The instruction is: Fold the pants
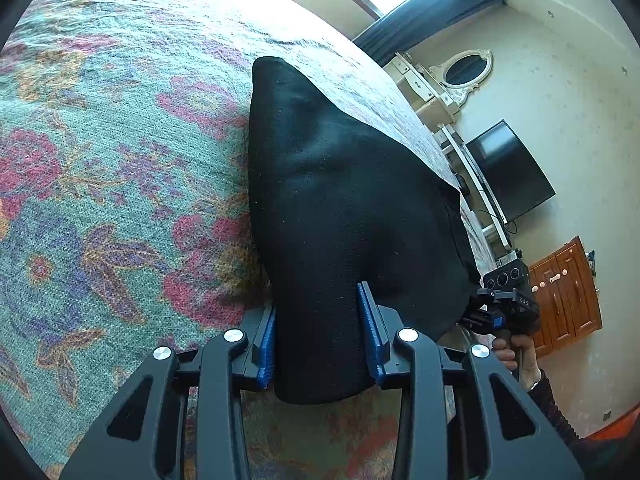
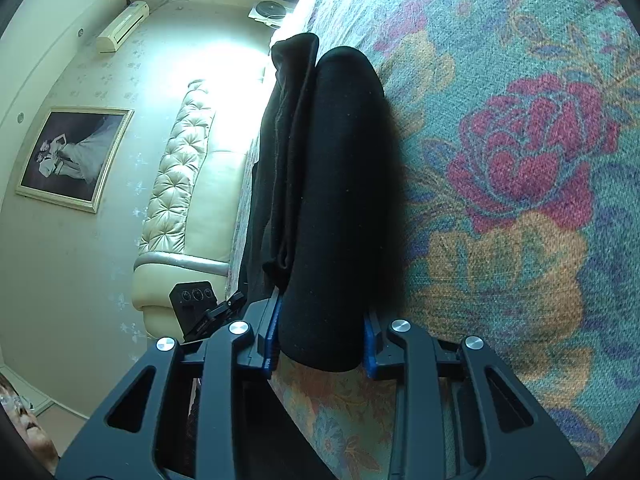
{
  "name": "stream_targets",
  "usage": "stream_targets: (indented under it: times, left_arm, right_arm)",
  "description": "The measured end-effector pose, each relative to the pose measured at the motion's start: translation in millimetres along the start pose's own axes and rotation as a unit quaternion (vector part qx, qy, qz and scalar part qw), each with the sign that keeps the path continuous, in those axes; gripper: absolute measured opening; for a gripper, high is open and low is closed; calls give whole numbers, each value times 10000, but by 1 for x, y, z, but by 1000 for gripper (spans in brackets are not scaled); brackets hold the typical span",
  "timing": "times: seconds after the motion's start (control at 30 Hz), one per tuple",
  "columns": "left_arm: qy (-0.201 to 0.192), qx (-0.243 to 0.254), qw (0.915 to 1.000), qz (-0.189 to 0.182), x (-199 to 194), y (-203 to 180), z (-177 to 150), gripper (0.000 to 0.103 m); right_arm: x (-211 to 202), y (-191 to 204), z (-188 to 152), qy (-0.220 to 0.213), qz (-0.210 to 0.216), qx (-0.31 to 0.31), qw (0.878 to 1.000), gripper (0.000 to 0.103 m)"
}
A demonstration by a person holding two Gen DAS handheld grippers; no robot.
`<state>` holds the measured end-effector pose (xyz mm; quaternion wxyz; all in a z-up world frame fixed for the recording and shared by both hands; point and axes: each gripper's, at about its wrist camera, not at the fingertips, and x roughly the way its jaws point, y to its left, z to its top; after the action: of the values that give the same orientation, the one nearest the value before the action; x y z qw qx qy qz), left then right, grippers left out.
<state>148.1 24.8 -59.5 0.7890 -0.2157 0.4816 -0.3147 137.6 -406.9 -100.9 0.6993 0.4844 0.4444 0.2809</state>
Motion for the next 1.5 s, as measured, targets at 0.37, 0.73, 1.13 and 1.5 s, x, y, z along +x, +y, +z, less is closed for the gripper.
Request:
stream_targets:
  times: [0.37,0.73,1.13,1.5]
  left_arm:
    - [-8,129,9998,158,-1,-8,0,30]
    - [62,107,9997,205,-2,-11,1,30]
    - [98,74,9998,186,-6,-12,-4,30]
    - [109,59,9998,122,-7,-12,-4,30]
  right_arm:
    - [-11,-2,-4,0,16,-45,10000,28]
    - [-15,-1,-7,-2,47,-48,10000,28]
    - [-26,-6,-18,16,87,-8,10000,28]
    - [-32,-12,-26,29,143,17,9999,27]
